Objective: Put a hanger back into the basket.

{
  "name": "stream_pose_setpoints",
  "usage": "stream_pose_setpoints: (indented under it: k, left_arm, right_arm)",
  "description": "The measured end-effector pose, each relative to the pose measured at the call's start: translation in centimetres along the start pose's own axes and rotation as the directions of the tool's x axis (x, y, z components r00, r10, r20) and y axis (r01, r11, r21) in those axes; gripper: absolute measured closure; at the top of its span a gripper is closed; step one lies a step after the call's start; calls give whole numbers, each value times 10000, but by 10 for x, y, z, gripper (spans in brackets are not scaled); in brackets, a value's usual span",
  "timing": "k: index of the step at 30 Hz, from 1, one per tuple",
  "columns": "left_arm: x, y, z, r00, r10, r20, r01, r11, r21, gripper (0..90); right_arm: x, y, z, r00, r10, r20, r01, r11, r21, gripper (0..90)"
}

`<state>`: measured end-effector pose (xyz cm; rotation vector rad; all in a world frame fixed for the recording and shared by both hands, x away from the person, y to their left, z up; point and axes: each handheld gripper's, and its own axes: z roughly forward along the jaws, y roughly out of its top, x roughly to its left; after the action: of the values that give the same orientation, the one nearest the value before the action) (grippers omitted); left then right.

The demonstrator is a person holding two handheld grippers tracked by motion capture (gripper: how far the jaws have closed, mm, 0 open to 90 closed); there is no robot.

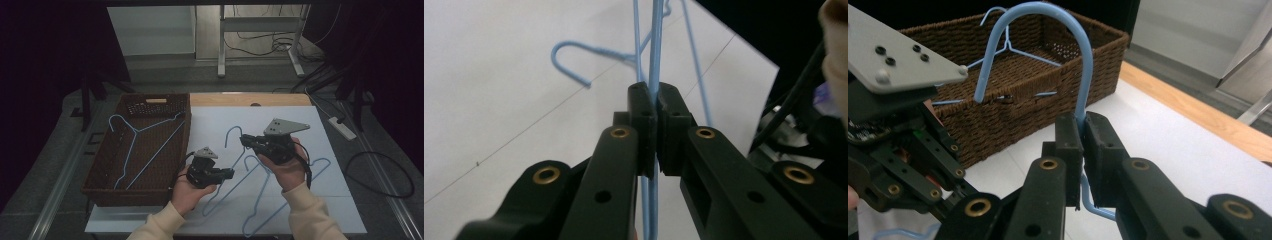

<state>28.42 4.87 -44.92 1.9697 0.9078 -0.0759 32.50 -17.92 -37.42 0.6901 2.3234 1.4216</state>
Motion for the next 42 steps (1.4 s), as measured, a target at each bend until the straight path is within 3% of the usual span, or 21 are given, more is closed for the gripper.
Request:
stream_pose_setpoints:
  k: [4, 9, 12, 18, 33, 42]
  left_arm:
    - [-1, 3, -6, 9999, -133, -12, 133, 9993, -363, 869]
    - [2, 7, -16, 9997, -240, 96, 245, 9976, -655, 868]
    - [3, 8, -21, 9995, -294, 111, 302, 9965, -783, 868]
    - [7, 10, -36, 9986, -452, 288, 483, 9923, -1143, 868]
    - [15, 14, -77, 9986, -384, 374, 452, 9782, -2025, 868]
    - [22, 8, -100, 9973, -457, 584, 596, 9622, -2656, 868]
  right_arm:
    - [-2, -3, -9, 10000, -14, -9, 14, 9992, -406, 768]
    - [0, -13, -20, 10000, -19, 93, 26, 9967, -814, 547]
    - [0, -21, -25, 9993, -6, 382, 38, 9964, -847, 440]
    - [-6, -41, -33, 9992, 146, 376, -113, 9961, -871, 336]
    - [-18, -86, -39, 9965, 550, 637, -542, 9984, -147, 308]
    - [-25, -103, -42, 9946, 684, 777, -692, 9976, 79, 301]
